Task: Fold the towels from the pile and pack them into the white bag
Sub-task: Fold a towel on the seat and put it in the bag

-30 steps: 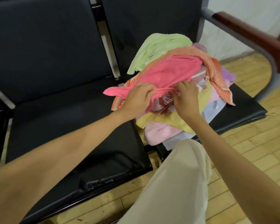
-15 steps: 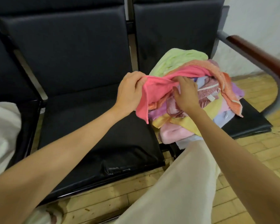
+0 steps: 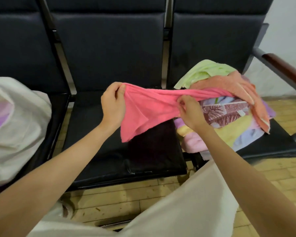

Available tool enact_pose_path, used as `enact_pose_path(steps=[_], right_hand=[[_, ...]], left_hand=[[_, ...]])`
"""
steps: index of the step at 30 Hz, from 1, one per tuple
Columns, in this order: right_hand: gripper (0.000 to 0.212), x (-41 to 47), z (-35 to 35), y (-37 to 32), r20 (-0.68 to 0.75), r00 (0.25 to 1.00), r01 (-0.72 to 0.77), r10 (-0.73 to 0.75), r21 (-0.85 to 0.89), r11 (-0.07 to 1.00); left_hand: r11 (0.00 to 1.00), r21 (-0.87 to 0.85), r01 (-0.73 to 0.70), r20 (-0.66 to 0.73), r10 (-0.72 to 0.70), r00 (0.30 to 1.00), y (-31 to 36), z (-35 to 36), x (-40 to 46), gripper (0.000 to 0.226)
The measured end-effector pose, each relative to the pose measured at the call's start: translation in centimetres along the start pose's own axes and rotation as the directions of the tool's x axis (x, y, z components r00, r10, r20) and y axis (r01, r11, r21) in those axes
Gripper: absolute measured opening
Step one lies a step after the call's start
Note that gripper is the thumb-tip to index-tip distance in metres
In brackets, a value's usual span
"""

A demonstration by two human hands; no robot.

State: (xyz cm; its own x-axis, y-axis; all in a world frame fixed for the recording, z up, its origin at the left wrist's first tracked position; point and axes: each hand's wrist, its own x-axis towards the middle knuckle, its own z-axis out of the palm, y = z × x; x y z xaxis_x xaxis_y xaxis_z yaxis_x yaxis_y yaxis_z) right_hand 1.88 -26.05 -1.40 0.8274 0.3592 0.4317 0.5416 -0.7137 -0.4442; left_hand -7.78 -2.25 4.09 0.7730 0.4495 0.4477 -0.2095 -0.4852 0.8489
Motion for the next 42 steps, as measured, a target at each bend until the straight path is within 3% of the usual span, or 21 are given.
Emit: enact_pose_path(steps=[2, 5, 8, 10, 13, 16, 19, 23, 26, 29, 31, 34, 36, 38, 40, 42], right_hand=[[0.012, 0.2, -0.1, -2.1, 0.009, 1.000, 0.012, -0.014, 0.161, 0.987], [0.011, 0.8, -0.8, -5.9, -0.079, 0.993, 0.103, -0.085, 0.268, 0.958], [0.011, 2.0, -0.8, -9.4, -0.204, 0.971, 0.190, -0.127, 0.326, 0.926], [0.009, 2.7, -0.2, -11.1, -0.224, 0.971, 0.159, -0.080, 0.360, 0.919], [0.007, 3.2, 1.7, -11.7, -0.011, 1.000, 0.011, -0.007, 0.378, 0.926], [0.013, 2.2, 3.6, -11.1, 0.322, 0.946, -0.098, -0.031, 0.378, 0.921], [0.015, 0.5, 4.4, -9.9, 0.456, 0.890, -0.130, -0.018, 0.291, 0.948], [0.014, -1.5, 4.2, -6.7, 0.574, 0.817, -0.172, 0.052, 0.156, 0.973], [0.020, -1.7, 3.8, -2.5, 0.401, 0.890, -0.225, 0.219, -0.034, 0.974], [0.064, -1.4, 1.6, 1.2, 0.185, 0.833, -0.489, 0.522, -0.198, 0.850], [0.076, -1.6, 0.3, 2.9, 0.110, 0.819, -0.529, 0.564, -0.239, 0.815], [0.088, -1.9, -0.5, 4.4, 0.111, 0.809, -0.494, 0.577, -0.404, 0.770], [0.082, -1.4, -0.8, 5.4, 0.149, 0.798, -0.472, 0.584, -0.449, 0.759], [0.059, -0.1, -1.6, 6.1, 0.167, 0.821, -0.436, 0.546, -0.435, 0.788], [0.029, 1.3, -2.6, 6.4, 0.079, 0.863, -0.468, 0.500, -0.252, 0.847], [0.026, 2.8, -4.0, 6.2, -0.052, 0.805, -0.588, 0.591, 0.067, 0.806]], left_hand=[[0.994, 0.005, 0.110, -0.085, -0.109, 0.990, -1.7, -1.9, 0.0, 0.022], [0.967, 0.033, 0.254, -0.130, -0.248, 0.960, -4.1, -4.4, 0.0, 0.022], [0.954, 0.078, 0.288, -0.128, -0.277, 0.952, -5.4, -6.5, -0.4, 0.022], [0.950, 0.071, 0.305, -0.138, -0.294, 0.946, -5.6, -7.7, -0.7, 0.024], [0.929, 0.006, 0.369, -0.181, -0.362, 0.915, -6.0, -9.2, -0.9, 0.027], [0.866, 0.022, 0.499, -0.195, -0.486, 0.852, -7.4, -10.0, -1.1, 0.019], [0.811, 0.149, 0.566, -0.082, -0.560, 0.824, -9.1, -9.5, -2.2, 0.017], [0.770, 0.347, 0.536, 0.077, -0.593, 0.801, -9.9, -7.0, -4.1, 0.026], [0.759, 0.390, 0.521, 0.164, -0.614, 0.772, -10.0, -4.9, -4.7, 0.024], [0.755, 0.432, 0.493, 0.217, -0.618, 0.755, -9.7, -2.6, -4.8, 0.023], [0.756, 0.450, 0.475, 0.236, -0.614, 0.753, -9.3, -0.9, -4.9, 0.024], [0.799, 0.456, 0.391, 0.316, -0.556, 0.769, -8.9, 2.3, -5.0, 0.027], [0.840, 0.471, 0.270, 0.445, -0.491, 0.749, -8.4, 4.8, -5.2, 0.029], [0.858, 0.490, 0.156, 0.551, -0.443, 0.707, -7.8, 7.5, -5.5, 0.032], [0.854, 0.520, 0.037, 0.624, -0.409, 0.666, -7.1, 10.0, -5.9, 0.040], [0.863, 0.504, -0.042, 0.686, -0.370, 0.627, -6.8, 12.3, -6.1, 0.047]])
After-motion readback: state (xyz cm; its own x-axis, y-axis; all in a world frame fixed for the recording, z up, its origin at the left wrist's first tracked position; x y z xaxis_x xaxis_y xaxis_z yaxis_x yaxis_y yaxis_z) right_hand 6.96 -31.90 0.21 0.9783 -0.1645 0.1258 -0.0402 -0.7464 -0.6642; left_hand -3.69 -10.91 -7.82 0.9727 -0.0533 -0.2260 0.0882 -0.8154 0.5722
